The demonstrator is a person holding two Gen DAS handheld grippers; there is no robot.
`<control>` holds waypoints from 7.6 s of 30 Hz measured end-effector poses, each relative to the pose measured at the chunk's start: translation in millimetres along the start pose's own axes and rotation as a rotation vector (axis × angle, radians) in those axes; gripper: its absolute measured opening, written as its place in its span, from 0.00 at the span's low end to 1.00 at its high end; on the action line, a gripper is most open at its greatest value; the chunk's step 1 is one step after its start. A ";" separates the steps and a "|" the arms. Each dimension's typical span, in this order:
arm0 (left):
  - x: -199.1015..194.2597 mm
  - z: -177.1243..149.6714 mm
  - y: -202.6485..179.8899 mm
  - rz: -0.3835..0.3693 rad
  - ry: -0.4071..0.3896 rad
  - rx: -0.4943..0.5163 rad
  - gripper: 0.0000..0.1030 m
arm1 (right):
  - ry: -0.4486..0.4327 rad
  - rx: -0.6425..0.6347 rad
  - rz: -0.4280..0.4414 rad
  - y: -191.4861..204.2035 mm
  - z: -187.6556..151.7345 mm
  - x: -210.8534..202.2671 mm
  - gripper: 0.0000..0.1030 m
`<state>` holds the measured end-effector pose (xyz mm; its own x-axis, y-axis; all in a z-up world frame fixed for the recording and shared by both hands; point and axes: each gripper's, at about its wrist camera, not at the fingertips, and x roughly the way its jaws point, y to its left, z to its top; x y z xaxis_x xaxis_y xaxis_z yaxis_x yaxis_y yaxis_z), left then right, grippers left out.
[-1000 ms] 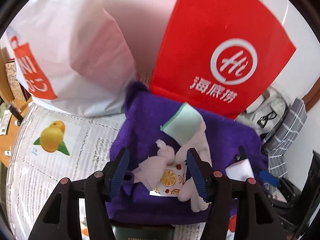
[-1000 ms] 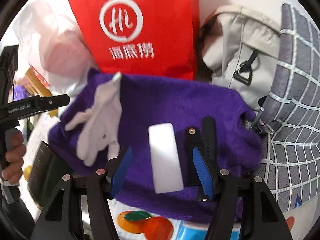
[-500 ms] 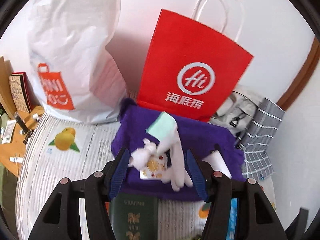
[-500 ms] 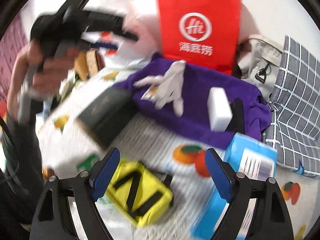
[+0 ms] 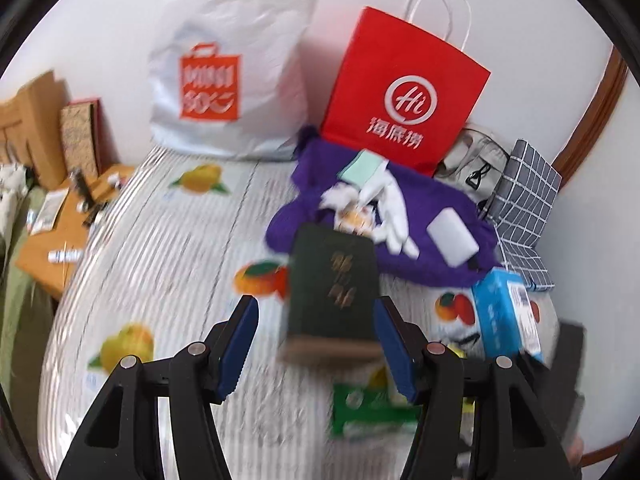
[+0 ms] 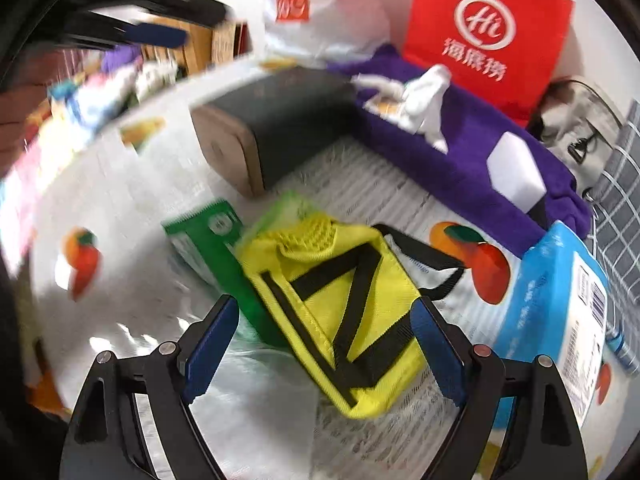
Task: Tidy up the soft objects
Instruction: 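Grasp the yellow pouch with black straps using the right tool, then grasp the white mesh bag with the left tool while the right tool holds the pouch, then carry the mesh bag with the left tool while the right tool carries the pouch toward the towel, then lower and open both tools to drop the mesh bag and yellow pouch onto the towel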
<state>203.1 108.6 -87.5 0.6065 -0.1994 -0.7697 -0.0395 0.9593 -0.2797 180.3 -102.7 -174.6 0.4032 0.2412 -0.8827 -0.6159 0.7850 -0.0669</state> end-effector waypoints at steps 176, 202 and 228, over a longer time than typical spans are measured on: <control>75.2 126.6 -86.9 0.055 -0.051 0.073 0.09 | -0.314 0.646 -0.071 -245.7 95.2 -63.5 0.05; 166.2 130.2 -64.5 0.027 0.108 0.031 0.09 | -0.124 0.597 -0.072 -249.1 92.9 15.7 0.07; 178.8 130.2 -74.4 -0.033 0.134 0.042 0.34 | -0.251 0.606 0.085 -237.4 101.9 7.2 0.49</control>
<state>417.8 27.7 -129.5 0.4957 -0.2534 -0.8307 0.0139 0.9587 -0.2842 398.4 -229.3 -117.7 0.5609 0.3841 -0.7334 -0.1916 0.9220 0.3364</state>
